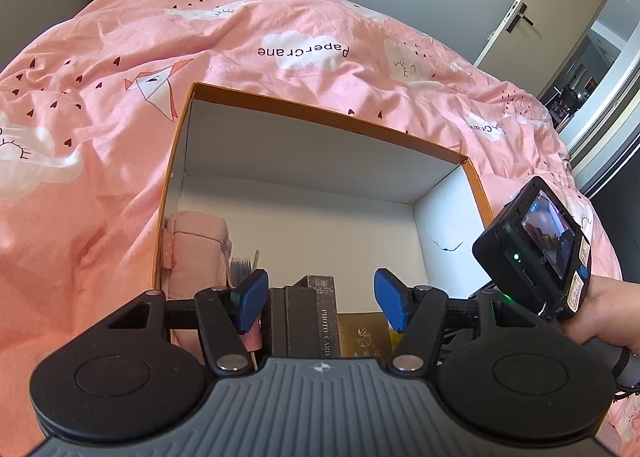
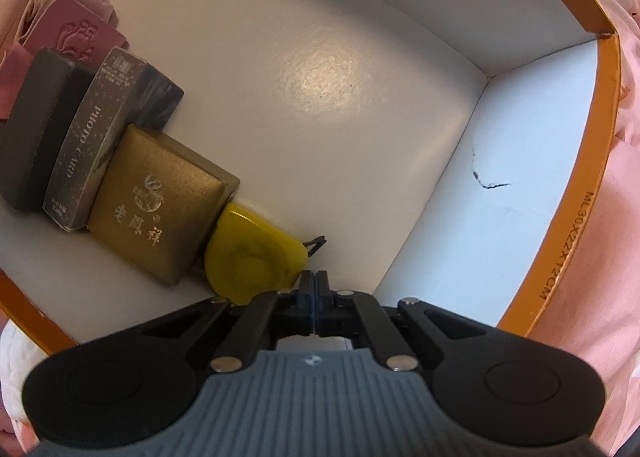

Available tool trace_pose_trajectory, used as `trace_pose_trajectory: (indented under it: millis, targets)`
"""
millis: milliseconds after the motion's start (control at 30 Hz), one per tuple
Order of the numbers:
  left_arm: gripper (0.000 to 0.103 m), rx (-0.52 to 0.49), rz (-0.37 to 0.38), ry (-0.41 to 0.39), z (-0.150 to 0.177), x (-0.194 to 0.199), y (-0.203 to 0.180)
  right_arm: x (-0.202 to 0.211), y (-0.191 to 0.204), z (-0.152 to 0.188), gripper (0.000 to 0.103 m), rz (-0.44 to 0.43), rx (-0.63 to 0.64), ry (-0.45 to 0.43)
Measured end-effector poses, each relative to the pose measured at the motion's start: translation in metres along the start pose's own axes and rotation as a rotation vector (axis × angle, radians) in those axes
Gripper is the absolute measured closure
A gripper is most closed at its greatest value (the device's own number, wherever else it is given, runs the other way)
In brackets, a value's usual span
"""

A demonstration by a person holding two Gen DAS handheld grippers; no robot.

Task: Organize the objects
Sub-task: 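Open the left tool beside the boxes while the right tool lowers the tape measure and opens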

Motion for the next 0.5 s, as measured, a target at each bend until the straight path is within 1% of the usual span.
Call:
trace_pose_trajectory:
  millis: [100,167,267,400,433,467,500]
  targets:
    - [0.032,-0.011,-0.001,-0.002,0.002,0.005,-0.004,0.010,-0.008,0.002,0.101,0.019,-0.004,-0.033]
    - [0.031,-0.020,-0.001,-0.009,0.003,0.011,-0.009,0.022,-0.013,0.005,0.100,0.013,-0.017,-0.068]
    - [0.032,-0.029,-0.003,-0.024,0.008,0.023,-0.019,0.046,-0.018,0.016,0.097,-0.002,-0.032,-0.150]
    - [0.032,-0.029,-0.004,-0.052,0.021,0.040,-0.034,0.080,-0.023,0.042,0.096,-0.028,-0.078,-0.286]
    - [0.032,-0.032,-0.001,-0.052,0.025,0.044,-0.039,0.081,-0.028,0.043,0.096,-0.043,-0.082,-0.321]
    - [0.032,-0.038,0.005,-0.050,0.029,0.046,-0.044,0.089,-0.018,0.065,0.096,-0.055,-0.098,-0.355]
    - [0.032,-0.043,0.013,-0.048,0.032,0.049,-0.049,0.096,-0.008,0.078,0.096,-0.067,-0.117,-0.387]
Point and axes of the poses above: each gripper's, at about its wrist camera, not at the fingertips, and x roughly against the way its jaws point, y to its left, z to its underside, the point moved 1 cm from there along -x, roughly the way its jaws point, and after that the axes turned 10 degrees about -x, right-handed, at the moved point
